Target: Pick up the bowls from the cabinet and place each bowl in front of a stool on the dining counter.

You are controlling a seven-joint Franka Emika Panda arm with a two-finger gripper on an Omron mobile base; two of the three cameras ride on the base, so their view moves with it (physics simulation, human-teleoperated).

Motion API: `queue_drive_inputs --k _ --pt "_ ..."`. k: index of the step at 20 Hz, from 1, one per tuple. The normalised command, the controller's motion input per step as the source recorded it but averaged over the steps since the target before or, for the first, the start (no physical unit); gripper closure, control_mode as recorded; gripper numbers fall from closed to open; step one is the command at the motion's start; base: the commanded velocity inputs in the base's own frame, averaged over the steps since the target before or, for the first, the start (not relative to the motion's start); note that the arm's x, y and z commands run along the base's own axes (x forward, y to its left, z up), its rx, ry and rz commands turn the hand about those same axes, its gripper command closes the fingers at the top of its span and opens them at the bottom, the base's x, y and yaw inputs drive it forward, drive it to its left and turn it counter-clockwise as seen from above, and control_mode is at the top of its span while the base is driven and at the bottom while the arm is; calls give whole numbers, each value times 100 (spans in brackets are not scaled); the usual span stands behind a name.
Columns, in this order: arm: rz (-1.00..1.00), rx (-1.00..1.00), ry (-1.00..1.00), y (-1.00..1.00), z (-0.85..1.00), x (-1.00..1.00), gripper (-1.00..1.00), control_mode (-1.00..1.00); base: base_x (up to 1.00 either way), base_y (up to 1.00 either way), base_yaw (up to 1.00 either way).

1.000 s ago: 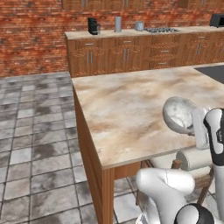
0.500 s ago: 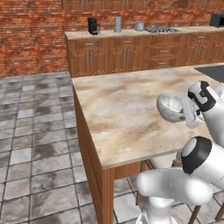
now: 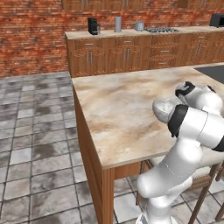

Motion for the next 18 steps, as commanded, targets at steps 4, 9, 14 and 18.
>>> queue_drive_inputs --k 4,9,14,18 --pt "0 -6 -1 -18 -75 36 100 -100 0 0 0" --pt "0 -3 0 -13 -55 30 100 -100 0 0 0" --pt "0 0 0 -1 -19 4 100 -100 0 0 0" --pt "0 0 0 1 0 0 100 -100 0 0 0"
